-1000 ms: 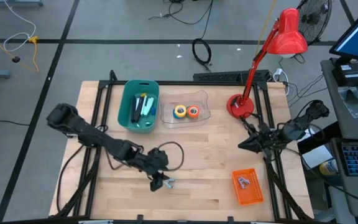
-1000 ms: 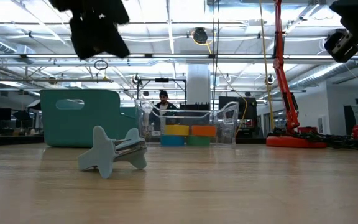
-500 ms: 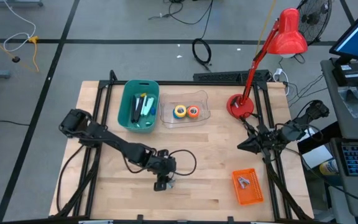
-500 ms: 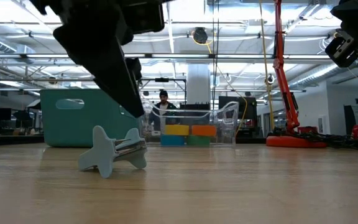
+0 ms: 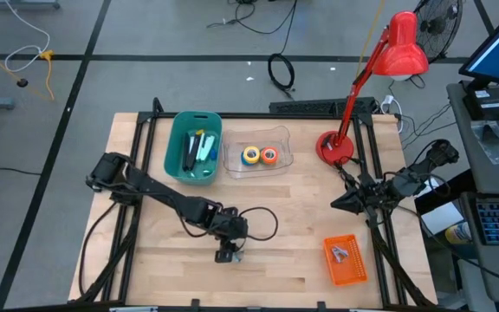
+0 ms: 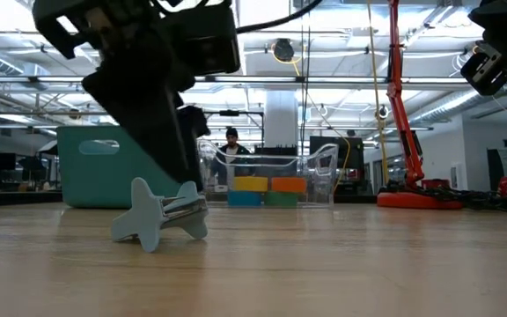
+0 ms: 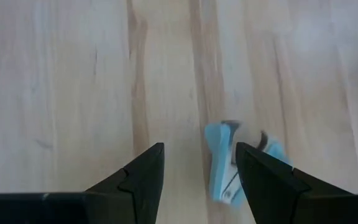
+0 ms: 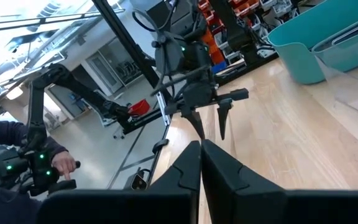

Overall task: Pick and place Stapler, Stapler remover, tape
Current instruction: Put the gray stapler remover into the orange bin

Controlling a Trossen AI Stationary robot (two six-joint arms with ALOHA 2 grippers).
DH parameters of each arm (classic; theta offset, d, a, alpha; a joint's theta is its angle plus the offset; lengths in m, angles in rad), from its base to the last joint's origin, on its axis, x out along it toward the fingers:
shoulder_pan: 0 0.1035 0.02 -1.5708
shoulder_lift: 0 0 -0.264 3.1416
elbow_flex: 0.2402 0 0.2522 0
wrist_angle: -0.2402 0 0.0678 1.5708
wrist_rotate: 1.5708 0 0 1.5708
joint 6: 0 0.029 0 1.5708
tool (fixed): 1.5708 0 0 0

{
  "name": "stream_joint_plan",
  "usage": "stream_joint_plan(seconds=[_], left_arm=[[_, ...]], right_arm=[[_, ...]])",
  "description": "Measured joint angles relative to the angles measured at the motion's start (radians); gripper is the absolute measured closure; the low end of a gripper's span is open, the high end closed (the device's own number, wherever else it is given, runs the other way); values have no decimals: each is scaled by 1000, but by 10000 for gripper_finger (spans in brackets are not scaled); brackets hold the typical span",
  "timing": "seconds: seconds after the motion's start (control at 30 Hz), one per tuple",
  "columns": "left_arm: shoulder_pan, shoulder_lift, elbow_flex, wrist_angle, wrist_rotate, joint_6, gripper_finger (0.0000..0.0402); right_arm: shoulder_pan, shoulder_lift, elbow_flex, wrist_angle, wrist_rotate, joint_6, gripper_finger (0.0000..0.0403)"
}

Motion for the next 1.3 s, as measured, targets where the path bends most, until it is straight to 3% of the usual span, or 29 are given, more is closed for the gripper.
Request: stream_joint_plan(seconds=[0.63, 0.87, 1.3], left_arm=[[3, 19, 0, 31, 30, 25, 202], [2, 67, 2, 104, 53, 6, 244], [11, 61, -1, 41, 84, -11, 308]], right_arm=[[0, 0, 0, -4, 0, 0, 399], [0, 1, 0, -4, 1, 8, 399], [0, 0, 0, -4, 1, 12, 399]])
